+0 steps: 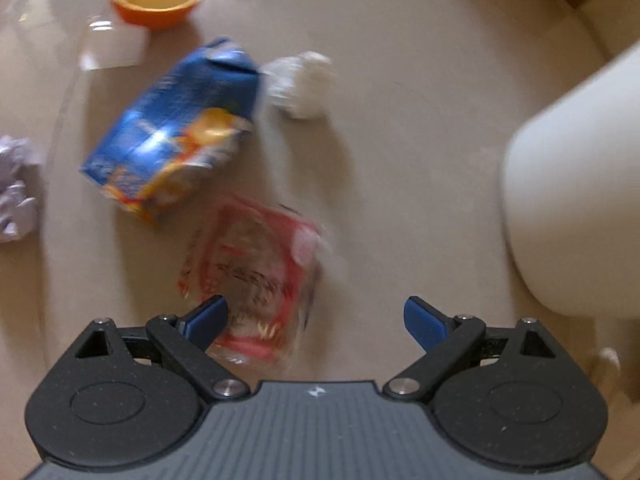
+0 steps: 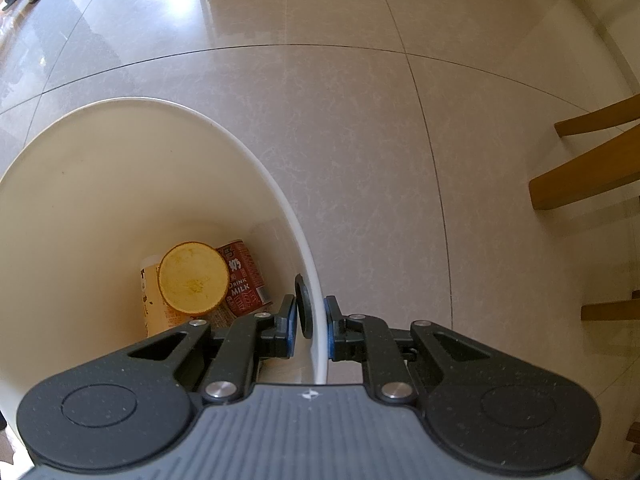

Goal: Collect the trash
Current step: 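Reach the left tool to the red snack packet and grasp it, then carry the red snack packet over the bin and open the left tool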

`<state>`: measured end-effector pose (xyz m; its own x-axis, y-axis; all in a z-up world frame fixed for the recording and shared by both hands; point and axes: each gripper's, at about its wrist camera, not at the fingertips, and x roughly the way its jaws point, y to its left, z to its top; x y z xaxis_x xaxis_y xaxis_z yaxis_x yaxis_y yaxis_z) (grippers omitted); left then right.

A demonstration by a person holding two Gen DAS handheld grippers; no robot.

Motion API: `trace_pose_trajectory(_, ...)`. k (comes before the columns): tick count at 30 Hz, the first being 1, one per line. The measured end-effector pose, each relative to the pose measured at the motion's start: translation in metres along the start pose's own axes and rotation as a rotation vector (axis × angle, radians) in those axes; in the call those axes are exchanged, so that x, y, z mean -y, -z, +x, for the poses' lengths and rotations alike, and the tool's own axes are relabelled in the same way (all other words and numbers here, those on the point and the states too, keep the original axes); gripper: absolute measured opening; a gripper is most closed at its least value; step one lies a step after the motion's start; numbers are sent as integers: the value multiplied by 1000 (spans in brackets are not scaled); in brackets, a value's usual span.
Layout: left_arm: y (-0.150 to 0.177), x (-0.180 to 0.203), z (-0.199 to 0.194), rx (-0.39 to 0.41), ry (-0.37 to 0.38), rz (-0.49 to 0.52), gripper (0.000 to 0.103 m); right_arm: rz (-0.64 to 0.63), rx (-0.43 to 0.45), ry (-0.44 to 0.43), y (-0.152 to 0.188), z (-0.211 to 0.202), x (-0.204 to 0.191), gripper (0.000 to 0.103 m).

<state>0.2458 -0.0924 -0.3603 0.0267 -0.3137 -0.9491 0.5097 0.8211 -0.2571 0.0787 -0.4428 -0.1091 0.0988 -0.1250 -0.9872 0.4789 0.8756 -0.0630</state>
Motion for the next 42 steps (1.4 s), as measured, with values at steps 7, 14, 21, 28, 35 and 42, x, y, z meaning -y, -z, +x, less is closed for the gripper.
trace_pose_trajectory(7,-1,18,-1,62,-154,157,94,0,0,-1,0,0,0,16)
trace_pose_trajectory(14,-7,6,11,58,-206,178,90,-3,0,2,0,0,0,17)
trace_pose_trajectory(21,-6,18,16,86,-234,235,76,-3,-1,1,0,0,0,17)
trace_pose_trajectory(28,-8,36,16,63,-226,275,55,-2,1,-1,0,1,1,17)
trace_pose_trajectory(35,-19,39,22,30,-191,267,50,2,1,-1,0,0,0,17)
trace_pose_trajectory(42,-32,46,17,-32,-153,299,50,4,-2,-4,0,1,1,16)
